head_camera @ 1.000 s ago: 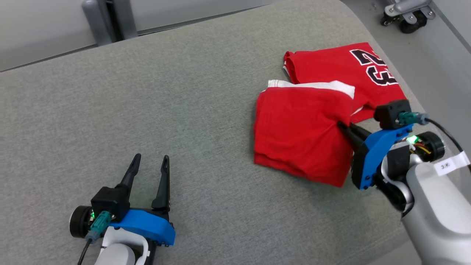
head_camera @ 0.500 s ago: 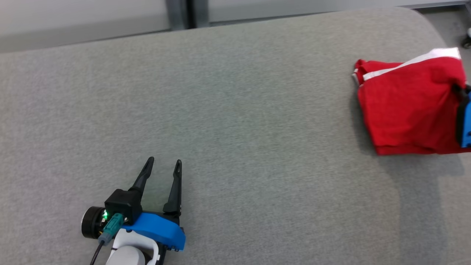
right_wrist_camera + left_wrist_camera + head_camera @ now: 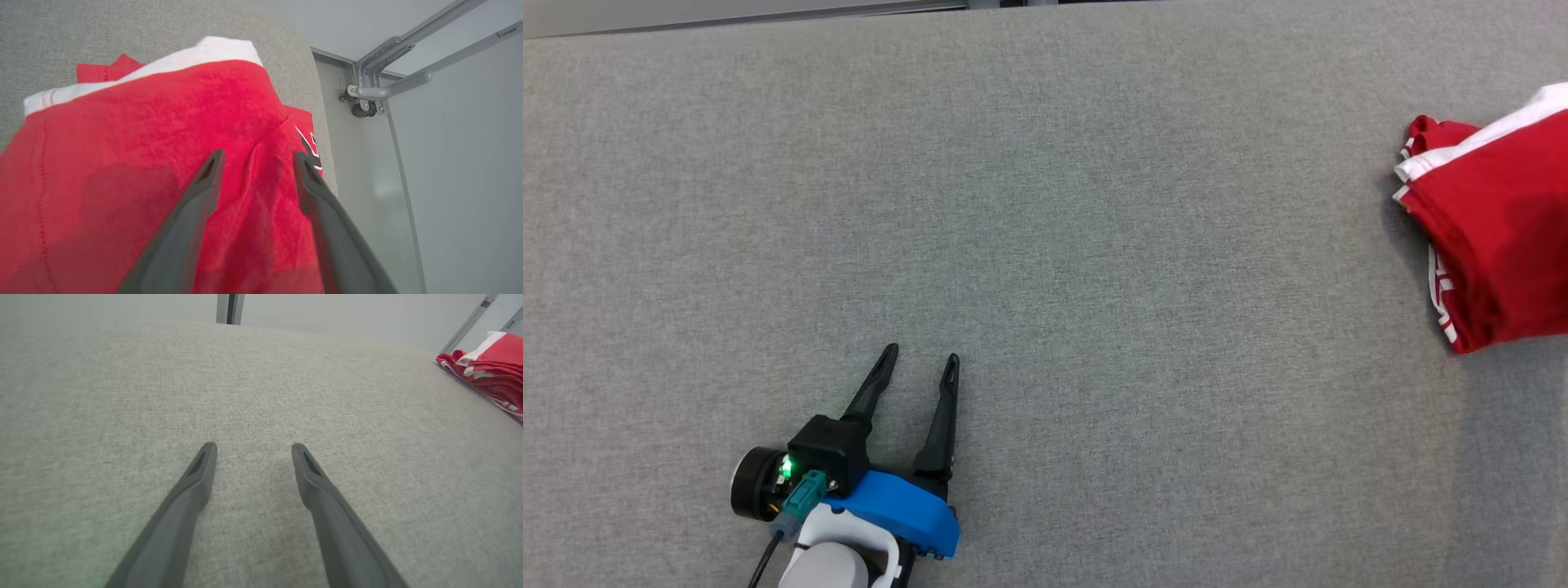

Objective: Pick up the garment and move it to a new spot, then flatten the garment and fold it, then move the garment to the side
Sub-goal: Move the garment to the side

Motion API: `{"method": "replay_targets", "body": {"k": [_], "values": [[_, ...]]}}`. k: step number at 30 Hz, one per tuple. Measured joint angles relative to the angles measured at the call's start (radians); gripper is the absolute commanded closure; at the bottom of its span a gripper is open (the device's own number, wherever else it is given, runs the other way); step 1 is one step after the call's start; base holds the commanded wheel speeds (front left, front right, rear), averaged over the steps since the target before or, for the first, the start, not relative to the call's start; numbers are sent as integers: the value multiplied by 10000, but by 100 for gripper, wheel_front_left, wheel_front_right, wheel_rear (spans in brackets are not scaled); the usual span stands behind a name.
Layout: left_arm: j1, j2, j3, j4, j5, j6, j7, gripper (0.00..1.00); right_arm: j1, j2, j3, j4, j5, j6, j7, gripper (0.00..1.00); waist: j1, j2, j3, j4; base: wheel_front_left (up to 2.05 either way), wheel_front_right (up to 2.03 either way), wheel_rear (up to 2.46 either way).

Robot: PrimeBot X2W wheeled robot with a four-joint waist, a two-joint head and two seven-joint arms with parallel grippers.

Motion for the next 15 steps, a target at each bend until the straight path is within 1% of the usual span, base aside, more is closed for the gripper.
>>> {"method": "replay_targets", "body": {"k": [4,6,10,15], "values": [[-66,36,-17,50,-2,-21,0,0,107,447,-293,201,-309,0,-2,0,0,0,9,-102,0,0,0],[-82,56,-21,65,-4,-19,0,0,103,593,-453,209,-441,0,-184,0,0,0,-25,-164,0,0,0],[-140,111,44,125,-92,-10,-67,0,9,1154,-851,-13,-660,0,-1078,0,0,0,-243,-285,0,0,0],[-277,222,433,230,-339,134,-232,0,-54,1728,-894,-272,-1024,0,-2140,0,0,0,-705,-285,0,0,0]]}}
